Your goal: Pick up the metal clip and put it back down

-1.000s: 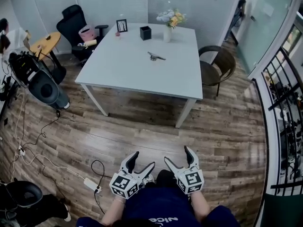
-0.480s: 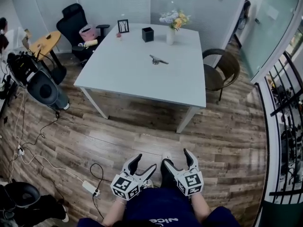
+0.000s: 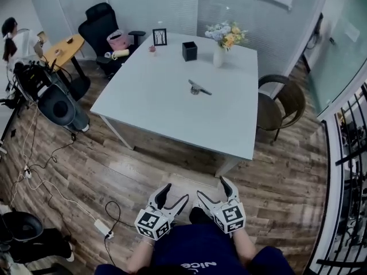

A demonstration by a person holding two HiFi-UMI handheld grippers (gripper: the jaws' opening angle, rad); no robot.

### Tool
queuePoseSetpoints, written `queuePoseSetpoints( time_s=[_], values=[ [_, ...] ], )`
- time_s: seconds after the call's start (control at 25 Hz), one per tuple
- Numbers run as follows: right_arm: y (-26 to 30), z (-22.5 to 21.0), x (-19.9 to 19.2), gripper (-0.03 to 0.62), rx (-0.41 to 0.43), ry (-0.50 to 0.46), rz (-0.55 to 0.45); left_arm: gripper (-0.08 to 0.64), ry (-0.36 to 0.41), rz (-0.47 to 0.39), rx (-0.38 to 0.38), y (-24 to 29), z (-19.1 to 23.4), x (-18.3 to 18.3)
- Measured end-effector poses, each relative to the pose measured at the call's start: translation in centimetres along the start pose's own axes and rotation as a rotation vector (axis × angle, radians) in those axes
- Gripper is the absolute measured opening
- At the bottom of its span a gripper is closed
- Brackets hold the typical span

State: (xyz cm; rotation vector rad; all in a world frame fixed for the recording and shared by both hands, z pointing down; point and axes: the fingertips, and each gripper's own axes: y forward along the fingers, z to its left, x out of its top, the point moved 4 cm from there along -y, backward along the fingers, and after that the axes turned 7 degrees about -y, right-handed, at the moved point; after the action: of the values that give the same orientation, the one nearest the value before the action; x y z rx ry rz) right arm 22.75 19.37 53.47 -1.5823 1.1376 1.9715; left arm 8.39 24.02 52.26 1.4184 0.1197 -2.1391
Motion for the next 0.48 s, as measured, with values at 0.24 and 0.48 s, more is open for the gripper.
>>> queuePoseSetpoints(
  time_s=[0.24, 0.48],
  values=[
    [2.0, -5.6, -0.1, 0.400, 0.063, -0.015, 0.012, 0.313, -0.018, -0.009, 0.061, 5.6, 0.0, 0.9],
    [3.1, -8.7, -0.5, 0.394, 0.135, 0.007, 0.021, 0.308, -0.046, -0.002, 0.085, 9.4, -0.5, 0.9]
  ],
)
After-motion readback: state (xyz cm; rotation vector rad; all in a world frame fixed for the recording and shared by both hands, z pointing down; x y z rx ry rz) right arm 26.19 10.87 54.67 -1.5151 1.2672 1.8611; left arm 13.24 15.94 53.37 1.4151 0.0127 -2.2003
